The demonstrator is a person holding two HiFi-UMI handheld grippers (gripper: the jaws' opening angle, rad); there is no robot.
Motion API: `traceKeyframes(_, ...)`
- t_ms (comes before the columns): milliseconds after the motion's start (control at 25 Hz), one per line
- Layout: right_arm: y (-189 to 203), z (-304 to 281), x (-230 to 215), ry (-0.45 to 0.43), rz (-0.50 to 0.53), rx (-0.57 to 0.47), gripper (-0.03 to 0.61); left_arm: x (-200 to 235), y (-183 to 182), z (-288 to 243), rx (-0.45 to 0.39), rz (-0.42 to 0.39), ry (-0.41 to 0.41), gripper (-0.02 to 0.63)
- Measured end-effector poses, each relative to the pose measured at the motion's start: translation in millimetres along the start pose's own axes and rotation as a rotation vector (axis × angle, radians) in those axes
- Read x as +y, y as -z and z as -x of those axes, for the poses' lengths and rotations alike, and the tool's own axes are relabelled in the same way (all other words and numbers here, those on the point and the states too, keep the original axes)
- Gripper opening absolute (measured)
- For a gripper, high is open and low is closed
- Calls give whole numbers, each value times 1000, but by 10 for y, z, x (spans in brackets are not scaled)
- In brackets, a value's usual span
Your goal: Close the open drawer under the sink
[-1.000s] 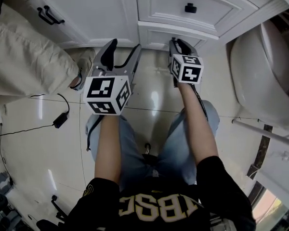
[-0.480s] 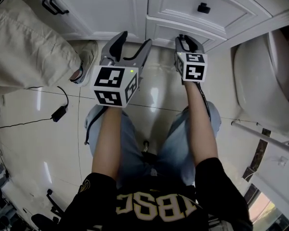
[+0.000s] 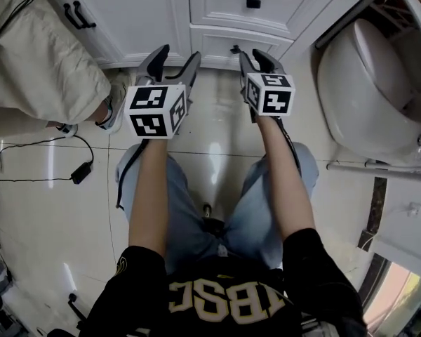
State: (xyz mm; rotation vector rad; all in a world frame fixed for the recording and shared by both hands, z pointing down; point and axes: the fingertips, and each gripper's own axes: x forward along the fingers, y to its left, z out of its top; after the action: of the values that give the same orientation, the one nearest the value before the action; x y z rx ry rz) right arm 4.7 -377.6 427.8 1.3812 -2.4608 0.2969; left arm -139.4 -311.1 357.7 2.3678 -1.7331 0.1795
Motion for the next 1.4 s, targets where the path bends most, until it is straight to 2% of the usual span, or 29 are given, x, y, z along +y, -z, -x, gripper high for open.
traceKeyframes(160,-218,467,12,23,21,-84,146,-280,-148,154,-37,-27,38,284)
traceKeyframes(280,-434,839,44,65,37,-174,218,-442,-275,294,-80,-33,48,278)
traceKeyframes(480,-654,1255,248,63,74,-297,271,-531,-364,543,-151,-11,18,278)
traceKeyframes(560,-710,1371,272,61,59,-339,304,-581,-413,629,-181,-31,9,287)
traceKeyframes(720,-839,1640,293,71,25,-415,328,-620,-497,823,-215,-85,-31,307)
traceKeyframes(960,-876,1993,319,148,96,-449,356,-650,-514,1034,-241,-101,-48,324)
traceKeyframes(1080,-806,2105,186,200,124,-427,356,-746,-495,1017,-236,-122,-30,333)
traceKeyframes(1200,-674,2135,22,222,97,-384,356,-827,-470,992,-230,-126,-22,333)
traceKeyframes(1400,-615,2117,-64,220,78,-360,356,-972,-517,969,-232,-197,-18,333)
